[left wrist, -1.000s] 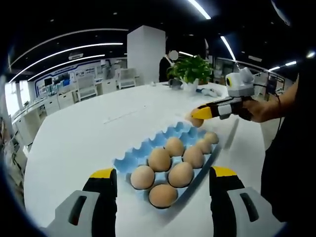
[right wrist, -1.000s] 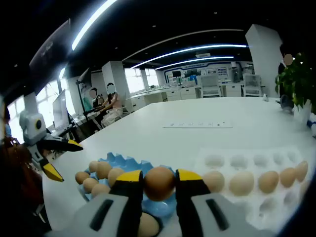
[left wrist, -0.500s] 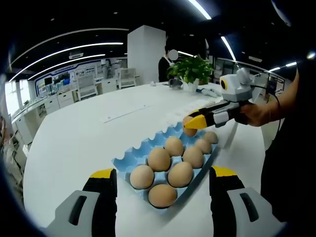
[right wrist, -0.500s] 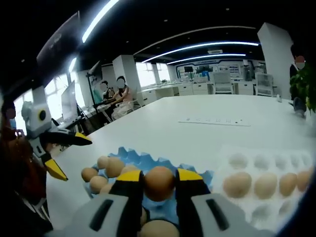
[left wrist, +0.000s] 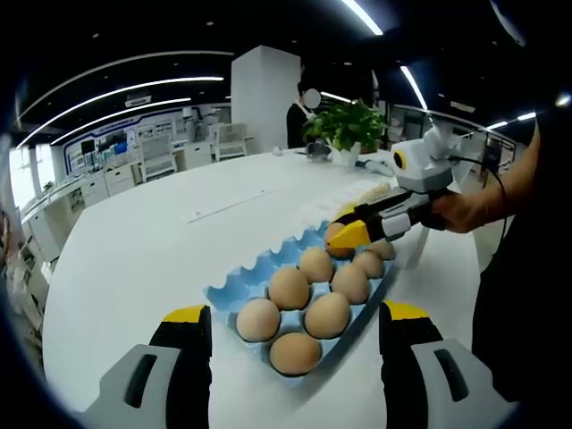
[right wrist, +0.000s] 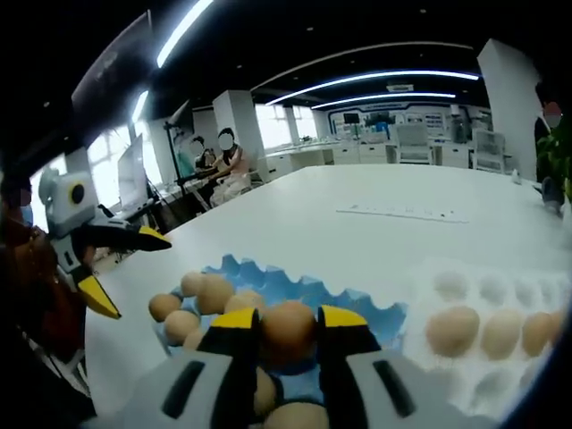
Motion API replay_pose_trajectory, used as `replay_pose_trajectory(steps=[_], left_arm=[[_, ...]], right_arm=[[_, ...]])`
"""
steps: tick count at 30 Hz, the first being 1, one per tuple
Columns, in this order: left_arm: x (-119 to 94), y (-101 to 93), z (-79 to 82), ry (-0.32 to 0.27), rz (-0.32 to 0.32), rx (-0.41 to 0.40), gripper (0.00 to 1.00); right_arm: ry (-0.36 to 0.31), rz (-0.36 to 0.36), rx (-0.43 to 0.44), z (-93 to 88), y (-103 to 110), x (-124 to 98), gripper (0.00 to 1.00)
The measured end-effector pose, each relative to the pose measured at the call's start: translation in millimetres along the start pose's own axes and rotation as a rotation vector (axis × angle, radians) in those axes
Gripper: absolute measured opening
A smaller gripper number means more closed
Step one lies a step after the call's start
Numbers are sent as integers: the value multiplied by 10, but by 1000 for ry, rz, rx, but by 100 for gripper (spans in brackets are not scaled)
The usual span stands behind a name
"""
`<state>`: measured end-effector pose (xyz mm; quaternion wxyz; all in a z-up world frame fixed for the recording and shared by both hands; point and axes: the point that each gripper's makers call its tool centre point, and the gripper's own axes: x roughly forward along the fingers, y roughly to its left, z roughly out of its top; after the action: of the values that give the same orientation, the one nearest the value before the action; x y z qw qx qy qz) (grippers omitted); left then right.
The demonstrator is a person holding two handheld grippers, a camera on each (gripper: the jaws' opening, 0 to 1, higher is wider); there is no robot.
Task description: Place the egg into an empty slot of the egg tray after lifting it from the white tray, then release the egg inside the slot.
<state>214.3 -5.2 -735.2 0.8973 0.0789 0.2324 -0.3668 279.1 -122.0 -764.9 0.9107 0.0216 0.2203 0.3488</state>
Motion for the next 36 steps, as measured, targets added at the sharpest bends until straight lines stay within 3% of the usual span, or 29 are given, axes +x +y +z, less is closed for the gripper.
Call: replay_pose_trajectory(steps=[36], left_arm=[[5, -30, -13, 7, -5, 6, 76]], right_arm=[[35, 28, -25, -93, 15, 30, 25]])
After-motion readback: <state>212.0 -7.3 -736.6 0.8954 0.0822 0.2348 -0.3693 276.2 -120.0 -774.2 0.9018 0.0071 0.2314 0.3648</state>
